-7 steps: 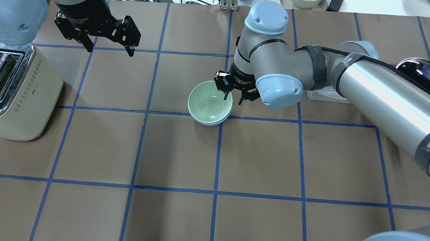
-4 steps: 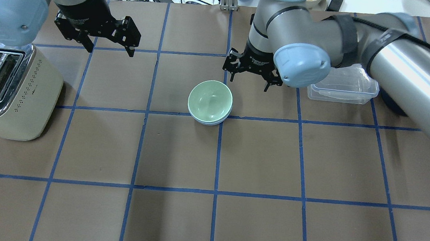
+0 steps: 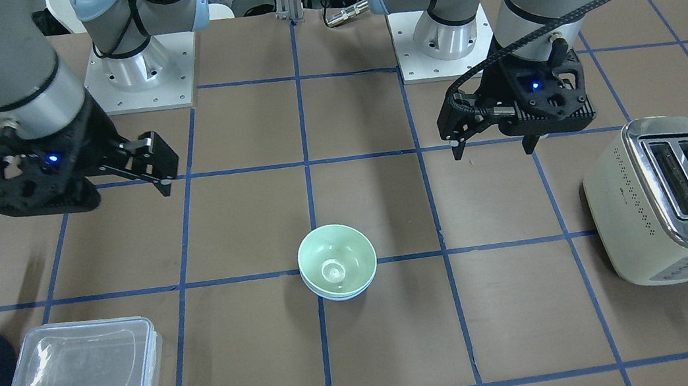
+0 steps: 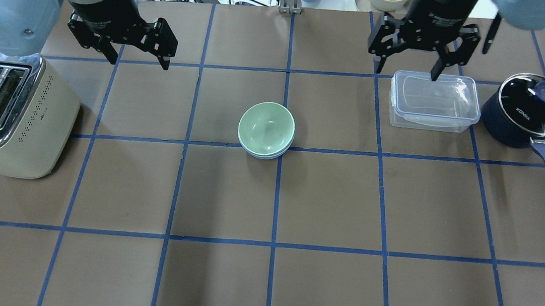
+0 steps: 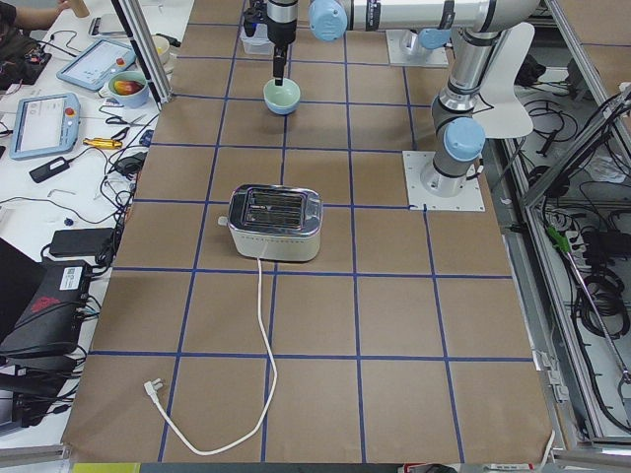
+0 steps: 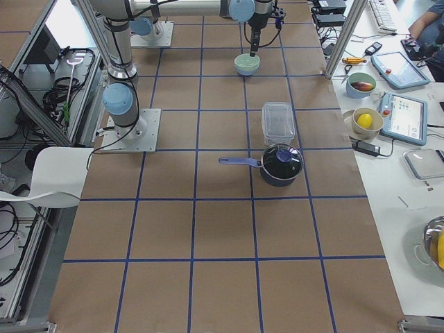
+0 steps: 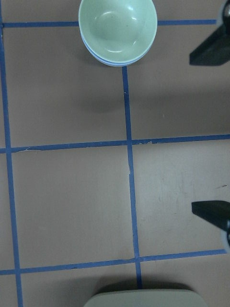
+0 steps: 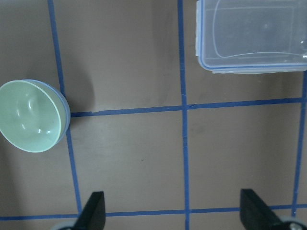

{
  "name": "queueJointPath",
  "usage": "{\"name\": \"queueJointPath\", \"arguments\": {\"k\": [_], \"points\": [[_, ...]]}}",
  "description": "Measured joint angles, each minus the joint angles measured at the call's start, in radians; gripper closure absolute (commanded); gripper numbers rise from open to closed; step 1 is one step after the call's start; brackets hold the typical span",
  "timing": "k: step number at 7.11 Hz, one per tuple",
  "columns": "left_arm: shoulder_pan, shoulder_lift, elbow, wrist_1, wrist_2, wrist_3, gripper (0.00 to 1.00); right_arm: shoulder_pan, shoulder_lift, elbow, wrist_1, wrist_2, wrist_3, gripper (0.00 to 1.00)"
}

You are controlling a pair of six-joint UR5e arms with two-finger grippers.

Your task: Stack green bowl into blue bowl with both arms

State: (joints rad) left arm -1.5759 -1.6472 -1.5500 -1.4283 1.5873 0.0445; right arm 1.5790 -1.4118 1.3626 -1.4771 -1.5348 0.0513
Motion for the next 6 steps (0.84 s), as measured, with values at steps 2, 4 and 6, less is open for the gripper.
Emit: {"name": "queueJointPath", "arguments": {"k": [2, 4, 6], "points": [[0.008, 0.002, 0.008, -0.022, 0.007, 0.000, 0.00, -0.060, -0.074, 0.028, 0.040, -0.009, -0.112, 0.01], [0.011, 0.005, 0.005, -0.035, -0.001, -0.009, 0.00, -0.072, -0.129, 0.097, 0.003, -0.012, -0.153, 0.00], [0.013, 0.008, -0.006, -0.036, -0.003, -0.012, 0.00, -0.072, -0.146, 0.123, -0.015, -0.015, -0.159, 0.00]]}}
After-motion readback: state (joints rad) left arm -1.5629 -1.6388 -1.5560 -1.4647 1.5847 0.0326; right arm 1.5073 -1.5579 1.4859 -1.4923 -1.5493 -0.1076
